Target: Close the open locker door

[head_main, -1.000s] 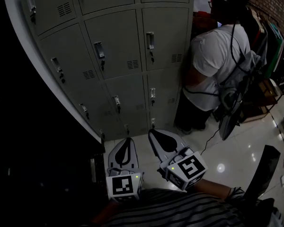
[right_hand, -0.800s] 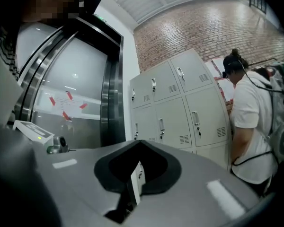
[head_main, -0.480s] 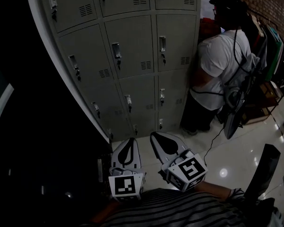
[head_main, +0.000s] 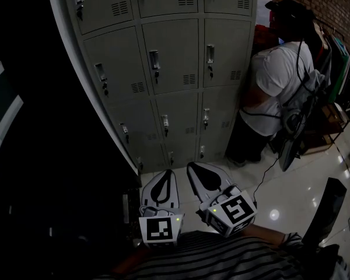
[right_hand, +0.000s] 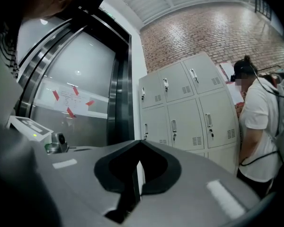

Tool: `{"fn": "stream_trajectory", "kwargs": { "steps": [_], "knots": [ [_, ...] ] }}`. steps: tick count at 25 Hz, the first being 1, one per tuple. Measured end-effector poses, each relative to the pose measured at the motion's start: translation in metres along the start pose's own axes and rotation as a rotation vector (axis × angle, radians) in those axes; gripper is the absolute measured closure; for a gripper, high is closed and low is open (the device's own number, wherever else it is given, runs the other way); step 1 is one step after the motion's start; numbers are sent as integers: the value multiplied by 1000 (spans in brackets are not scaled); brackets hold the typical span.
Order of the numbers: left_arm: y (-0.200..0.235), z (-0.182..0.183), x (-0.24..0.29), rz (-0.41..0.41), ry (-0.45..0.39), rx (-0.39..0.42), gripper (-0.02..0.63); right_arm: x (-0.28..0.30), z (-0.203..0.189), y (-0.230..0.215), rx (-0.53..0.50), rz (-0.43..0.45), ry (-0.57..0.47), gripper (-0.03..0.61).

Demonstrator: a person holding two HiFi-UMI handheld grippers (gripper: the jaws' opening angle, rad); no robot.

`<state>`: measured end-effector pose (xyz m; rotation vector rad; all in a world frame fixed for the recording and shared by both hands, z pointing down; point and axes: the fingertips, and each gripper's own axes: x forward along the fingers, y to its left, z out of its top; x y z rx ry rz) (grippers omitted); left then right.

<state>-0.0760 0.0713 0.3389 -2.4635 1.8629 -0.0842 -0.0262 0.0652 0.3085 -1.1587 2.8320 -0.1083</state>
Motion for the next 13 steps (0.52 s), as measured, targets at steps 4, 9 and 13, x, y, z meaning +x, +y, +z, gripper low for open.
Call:
{"fn": "stream_trajectory", "kwargs": {
  "steps": [4, 9, 13],
  "knots": [
    [3, 2, 2, 0, -7, 0, 609, 3, 2, 0, -5, -8, 8, 578],
    [1, 1, 6, -12, -15, 4, 609, 5, 0, -3, -22, -9, 1, 578],
    [1, 3, 10, -12, -16, 14, 609, 6, 0, -6, -31, -6, -3, 578]
  ]
}}
